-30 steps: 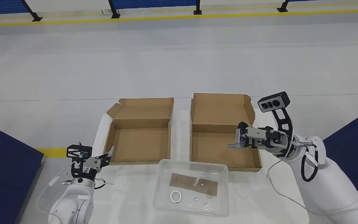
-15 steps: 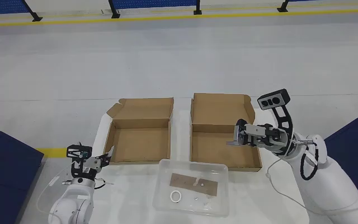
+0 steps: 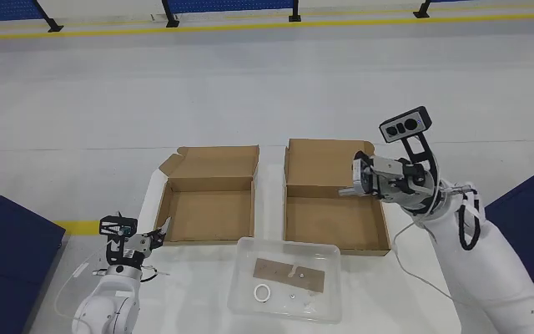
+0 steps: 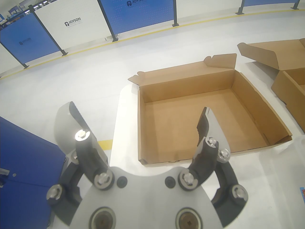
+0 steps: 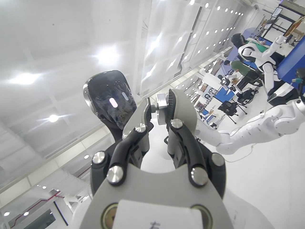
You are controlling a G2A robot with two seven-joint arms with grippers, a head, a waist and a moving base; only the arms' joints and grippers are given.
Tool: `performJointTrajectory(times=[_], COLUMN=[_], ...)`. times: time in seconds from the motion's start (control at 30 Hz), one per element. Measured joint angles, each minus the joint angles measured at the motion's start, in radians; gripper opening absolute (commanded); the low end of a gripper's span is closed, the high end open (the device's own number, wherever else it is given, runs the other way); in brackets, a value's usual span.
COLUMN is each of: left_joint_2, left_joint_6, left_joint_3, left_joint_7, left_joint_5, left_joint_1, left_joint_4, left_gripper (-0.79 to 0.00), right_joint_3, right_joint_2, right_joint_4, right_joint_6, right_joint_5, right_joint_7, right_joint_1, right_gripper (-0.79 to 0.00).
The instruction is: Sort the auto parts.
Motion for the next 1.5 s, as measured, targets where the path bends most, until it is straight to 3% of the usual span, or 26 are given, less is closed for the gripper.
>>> performJointTrajectory(times=[0.57,1.1,1.5], left_joint_2=[0.0,0.0,0.0], left_joint_6=[0.0,0.0,0.0], left_joint_3=[0.0,0.0,0.0], left_joint_7=[0.0,0.0,0.0], left_joint_5=[0.0,0.0,0.0], left_joint_1=[0.0,0.0,0.0], left_joint_4=[0.0,0.0,0.0], left_gripper=[0.0,0.0,0.0], right_joint_3=[-0.013,0.032,0.039], right_joint_2=[-0.043,-0.057,-0.083], right_joint_4=[0.023,0.014,0.009], right_joint_6=[0.067,0.076,0.102], right_joint_5=[0.098,-0.13,0.049], right_joint_7=[0.016,-0.005,0.011], right_joint_1=[-0.009,-0.019,-0.043], right_gripper=[-0.785,-0.785,-0.785])
